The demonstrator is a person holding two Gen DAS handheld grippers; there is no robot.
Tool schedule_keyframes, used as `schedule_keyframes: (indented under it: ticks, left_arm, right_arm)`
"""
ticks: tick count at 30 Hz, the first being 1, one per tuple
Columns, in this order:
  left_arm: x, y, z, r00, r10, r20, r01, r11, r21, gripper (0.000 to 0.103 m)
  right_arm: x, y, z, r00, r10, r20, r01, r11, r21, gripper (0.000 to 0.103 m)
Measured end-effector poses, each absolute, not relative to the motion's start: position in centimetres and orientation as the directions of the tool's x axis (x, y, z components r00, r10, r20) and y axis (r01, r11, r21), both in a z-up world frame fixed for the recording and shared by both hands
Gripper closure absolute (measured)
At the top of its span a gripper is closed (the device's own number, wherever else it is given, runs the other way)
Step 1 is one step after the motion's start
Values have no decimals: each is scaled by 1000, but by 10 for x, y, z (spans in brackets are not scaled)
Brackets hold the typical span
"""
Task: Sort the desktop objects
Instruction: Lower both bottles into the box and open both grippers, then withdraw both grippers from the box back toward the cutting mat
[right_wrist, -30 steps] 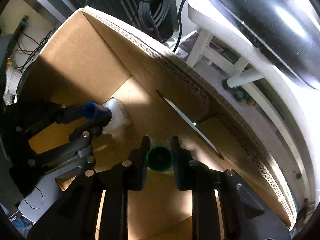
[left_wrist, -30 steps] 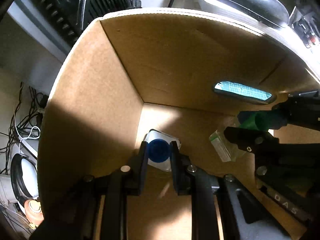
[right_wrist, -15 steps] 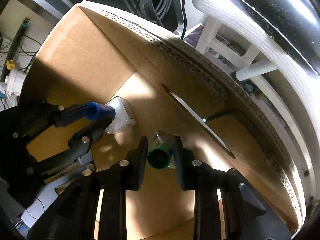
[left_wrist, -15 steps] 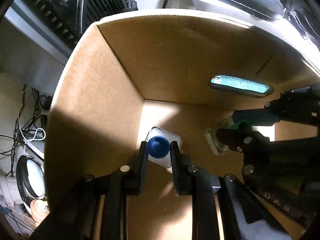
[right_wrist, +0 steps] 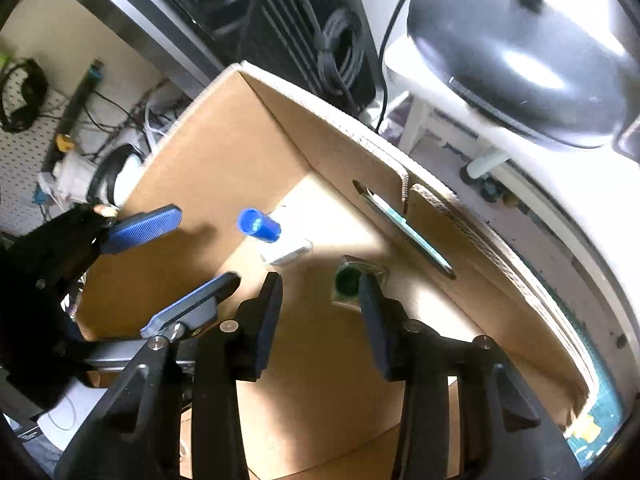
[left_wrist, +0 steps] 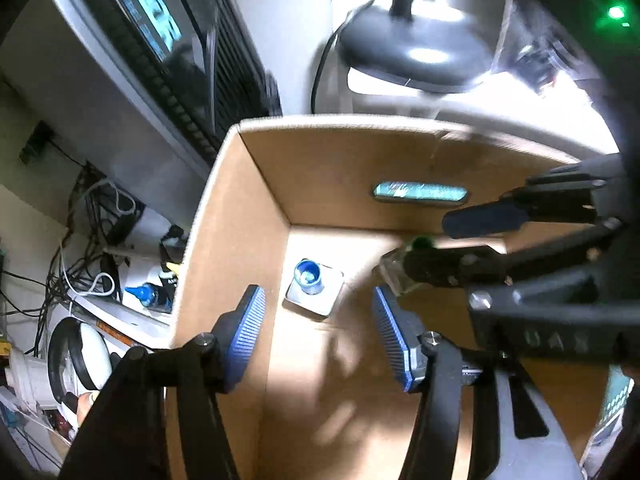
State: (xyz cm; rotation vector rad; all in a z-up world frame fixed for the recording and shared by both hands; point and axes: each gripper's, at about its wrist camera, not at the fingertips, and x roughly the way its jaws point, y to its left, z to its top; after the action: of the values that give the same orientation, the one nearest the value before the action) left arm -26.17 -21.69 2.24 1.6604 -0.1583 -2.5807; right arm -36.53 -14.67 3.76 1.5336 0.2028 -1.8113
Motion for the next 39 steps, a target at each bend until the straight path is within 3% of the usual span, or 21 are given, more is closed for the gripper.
schedule_keyframes:
  ticks: [6, 20, 33, 39]
  left_arm:
    - [-248, -209, 38, -504, -137, -853, 7, -988, 154, 46]
    - [-168, -196, 113, -695, -161, -700, 37, -981, 189, 46]
    - [-68, -186, 153, -862, -142, -486, 87, -987, 135, 44]
    - [-26, -177, 148, -890, -253, -380, 197, -964, 181, 40]
  right_arm:
    - [-385, -105, 45, -75, -506, -859, 635, -688, 350, 64]
    - [-293, -117, 114, -301, -575, -761, 693, -680, 239, 65]
    - [-177, -64, 170, -357, -757, -547, 804, -547, 234, 65]
    - [-122, -36, 178, -439, -785, -437, 828, -542, 141, 65]
